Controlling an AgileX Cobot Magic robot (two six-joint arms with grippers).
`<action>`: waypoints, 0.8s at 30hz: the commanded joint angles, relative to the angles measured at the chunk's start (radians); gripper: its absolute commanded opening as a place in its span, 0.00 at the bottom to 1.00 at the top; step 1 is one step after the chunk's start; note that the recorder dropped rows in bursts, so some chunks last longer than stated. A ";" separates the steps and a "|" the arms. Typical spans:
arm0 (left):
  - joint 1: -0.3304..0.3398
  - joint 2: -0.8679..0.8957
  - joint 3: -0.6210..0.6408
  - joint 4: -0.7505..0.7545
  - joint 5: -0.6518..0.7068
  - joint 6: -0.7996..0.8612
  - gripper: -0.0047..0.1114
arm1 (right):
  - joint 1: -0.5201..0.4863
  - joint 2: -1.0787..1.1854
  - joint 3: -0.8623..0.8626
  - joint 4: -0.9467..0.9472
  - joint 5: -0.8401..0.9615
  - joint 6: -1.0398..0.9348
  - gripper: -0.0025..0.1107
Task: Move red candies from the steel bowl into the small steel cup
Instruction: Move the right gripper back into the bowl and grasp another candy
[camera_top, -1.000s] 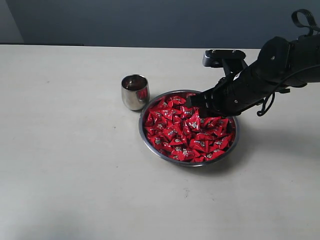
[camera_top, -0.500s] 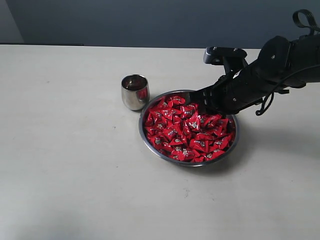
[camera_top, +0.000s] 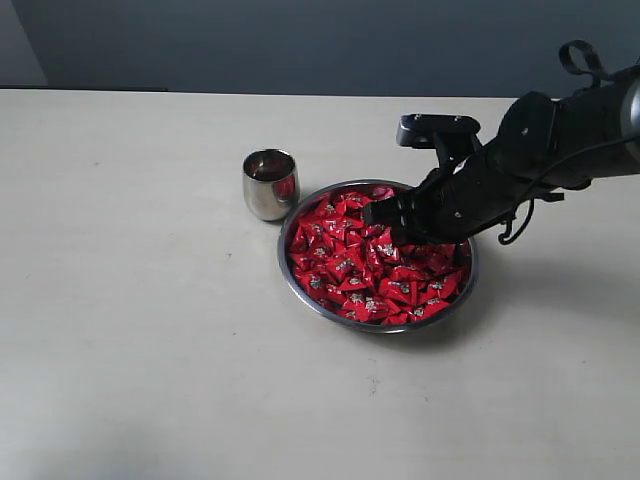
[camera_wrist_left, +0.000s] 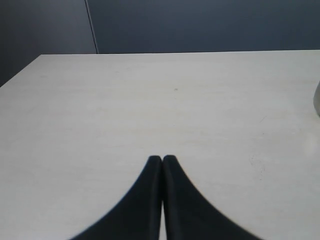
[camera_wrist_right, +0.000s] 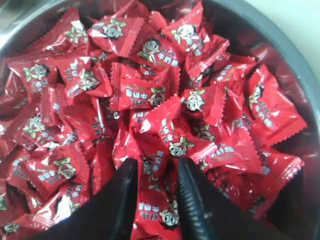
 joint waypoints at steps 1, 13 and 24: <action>-0.005 -0.005 0.005 -0.006 -0.010 -0.001 0.04 | 0.006 0.007 0.000 0.001 -0.025 -0.008 0.26; -0.005 -0.005 0.005 -0.006 -0.010 -0.001 0.04 | 0.016 0.043 -0.053 -0.003 0.021 -0.008 0.27; -0.005 -0.005 0.005 -0.006 -0.010 -0.001 0.04 | 0.016 0.053 -0.057 -0.005 0.027 -0.008 0.26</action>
